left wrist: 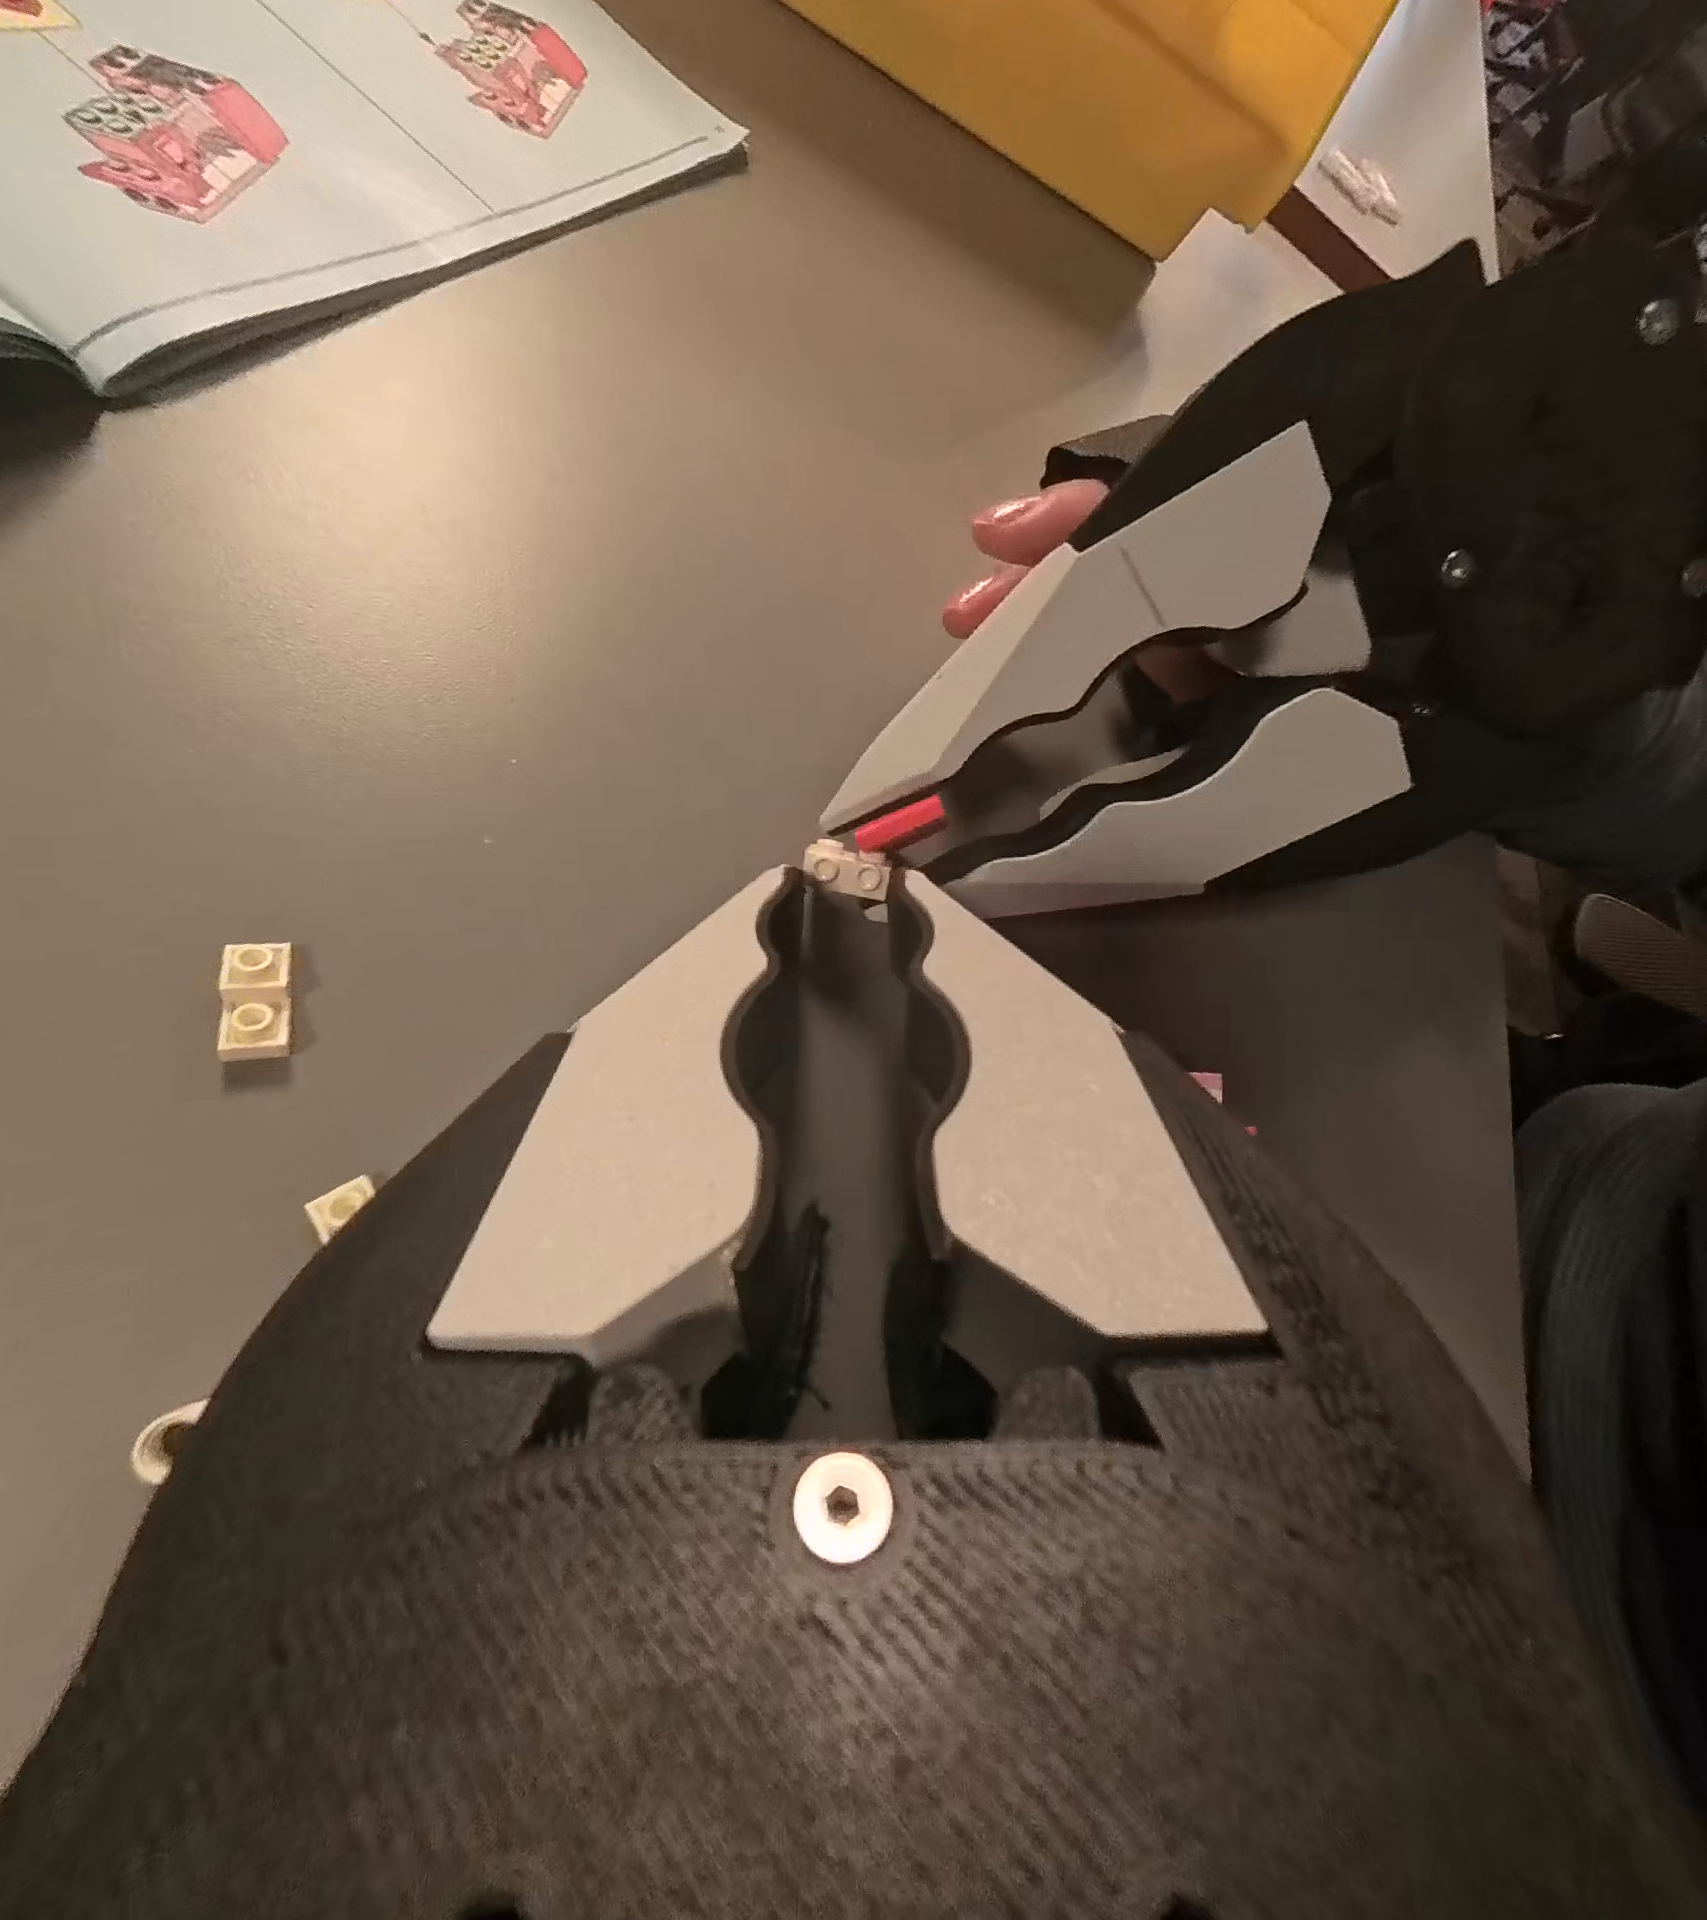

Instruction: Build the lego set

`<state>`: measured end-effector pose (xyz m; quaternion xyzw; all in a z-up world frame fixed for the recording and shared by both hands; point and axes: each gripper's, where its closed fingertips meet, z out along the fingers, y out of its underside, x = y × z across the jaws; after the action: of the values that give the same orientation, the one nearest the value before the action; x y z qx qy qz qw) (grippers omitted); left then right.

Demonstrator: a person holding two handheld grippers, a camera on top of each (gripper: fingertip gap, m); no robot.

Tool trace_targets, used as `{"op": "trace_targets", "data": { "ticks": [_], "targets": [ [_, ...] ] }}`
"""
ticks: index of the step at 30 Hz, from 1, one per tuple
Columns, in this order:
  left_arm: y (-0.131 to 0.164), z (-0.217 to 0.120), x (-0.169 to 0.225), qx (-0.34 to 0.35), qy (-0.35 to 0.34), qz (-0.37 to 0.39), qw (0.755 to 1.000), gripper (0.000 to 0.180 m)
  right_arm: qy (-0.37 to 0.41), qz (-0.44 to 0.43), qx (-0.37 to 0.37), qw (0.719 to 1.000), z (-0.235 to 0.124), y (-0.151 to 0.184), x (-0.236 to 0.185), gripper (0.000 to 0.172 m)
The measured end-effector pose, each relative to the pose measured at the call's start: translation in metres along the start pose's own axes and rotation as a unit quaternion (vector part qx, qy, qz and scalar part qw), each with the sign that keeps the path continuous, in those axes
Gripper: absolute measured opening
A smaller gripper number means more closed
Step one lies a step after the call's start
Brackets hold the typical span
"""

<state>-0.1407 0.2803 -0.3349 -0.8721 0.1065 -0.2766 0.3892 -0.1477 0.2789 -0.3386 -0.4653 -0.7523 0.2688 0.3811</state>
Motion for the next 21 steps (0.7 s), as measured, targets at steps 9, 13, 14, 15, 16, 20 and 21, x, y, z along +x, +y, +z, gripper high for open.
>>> {"op": "trace_targets", "data": {
  "ticks": [9, 13, 14, 15, 16, 20, 21],
  "targets": [
    [-0.003, -0.001, -0.006, 0.015, -0.007, -0.047, 0.999, 0.015, 0.035, 0.0, -0.007, 0.999, 0.003, -0.001, 0.006, 0.011],
    [-0.002, -0.001, -0.005, 0.012, -0.005, -0.046, 0.999, 0.015, 0.019, 0.021, -0.008, 1.0, 0.003, 0.0, 0.006, 0.014],
    [-0.001, -0.001, -0.004, 0.01, -0.004, -0.046, 0.999, 0.015, 0.013, 0.024, -0.008, 1.0, 0.003, 0.0, 0.005, 0.013],
    [-0.001, -0.001, -0.004, 0.008, -0.003, -0.045, 0.999, 0.015, 0.008, 0.028, -0.009, 1.0, 0.002, 0.001, 0.005, 0.012],
    [0.0, 0.0, -0.003, 0.007, -0.002, -0.043, 0.999, 0.015, 0.002, 0.034, -0.009, 0.999, 0.002, 0.002, 0.004, 0.012],
    [0.0, 0.0, -0.002, 0.006, 0.001, -0.041, 0.999, 0.015, -0.031, 0.071, -0.013, 0.997, -0.002, 0.008, 0.004, 0.016],
    [0.0, 0.0, -0.002, 0.006, 0.002, -0.042, 0.999, 0.015, -0.043, 0.084, -0.014, 0.995, -0.003, 0.009, 0.004, 0.023]
  ]
}}
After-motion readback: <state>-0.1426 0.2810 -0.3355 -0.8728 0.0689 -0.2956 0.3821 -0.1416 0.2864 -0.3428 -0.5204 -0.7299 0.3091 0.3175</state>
